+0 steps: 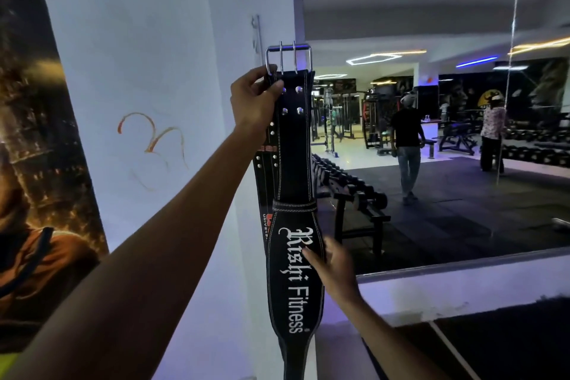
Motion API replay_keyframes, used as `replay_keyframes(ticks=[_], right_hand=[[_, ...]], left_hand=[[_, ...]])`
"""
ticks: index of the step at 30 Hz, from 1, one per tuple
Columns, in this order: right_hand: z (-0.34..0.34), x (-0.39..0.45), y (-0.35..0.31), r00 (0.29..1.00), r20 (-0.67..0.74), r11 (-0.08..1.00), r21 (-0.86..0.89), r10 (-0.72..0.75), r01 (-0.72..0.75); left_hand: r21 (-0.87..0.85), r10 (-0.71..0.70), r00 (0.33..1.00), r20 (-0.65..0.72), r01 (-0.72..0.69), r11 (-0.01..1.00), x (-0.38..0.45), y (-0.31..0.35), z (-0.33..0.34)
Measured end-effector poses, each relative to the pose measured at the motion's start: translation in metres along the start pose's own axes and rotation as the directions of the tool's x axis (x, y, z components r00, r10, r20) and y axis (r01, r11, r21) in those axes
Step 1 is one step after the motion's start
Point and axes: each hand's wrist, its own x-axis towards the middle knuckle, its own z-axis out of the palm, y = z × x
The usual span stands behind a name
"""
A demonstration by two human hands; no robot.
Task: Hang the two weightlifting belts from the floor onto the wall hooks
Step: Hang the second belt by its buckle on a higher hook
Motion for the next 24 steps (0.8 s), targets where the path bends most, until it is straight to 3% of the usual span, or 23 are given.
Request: replay_keyframes(ticks=[3, 9, 12, 20, 24], right_hand=[[-0.005, 0.004, 0.025, 0.997, 0.050, 0.998, -0.035, 0.056, -0.054], [-0.015, 0.044, -0.081, 0.996, 0.038, 0.966, 0.248, -0.085, 0.073], [-0.012, 0.047, -0.089, 0.993, 0.059, 0.949, 0.304, -0.103, 0.081], [-0.009, -0.009, 0.029, 0.954, 0.240, 0.982, 0.008, 0.181, -0.188], [-0.023, 0.004, 0.006, 0.907, 0.351, 0.964, -0.208, 0.233, -0.167]], left_hand=[[0.031, -0.005, 1.000, -0.011, 0.006, 1.000, 0.001, -0.003, -0.005], [0.033, -0.019, 0.999, -0.044, 0.020, 0.999, 0.001, -0.008, -0.008], [0.021, -0.019, 0.997, -0.070, 0.021, 1.000, 0.000, -0.005, -0.006], [0.074, -0.043, 0.995, -0.092, 0.050, 0.996, -0.008, -0.015, -0.019], [0.061, -0.052, 0.994, -0.092, 0.057, 0.996, -0.012, -0.020, -0.023]])
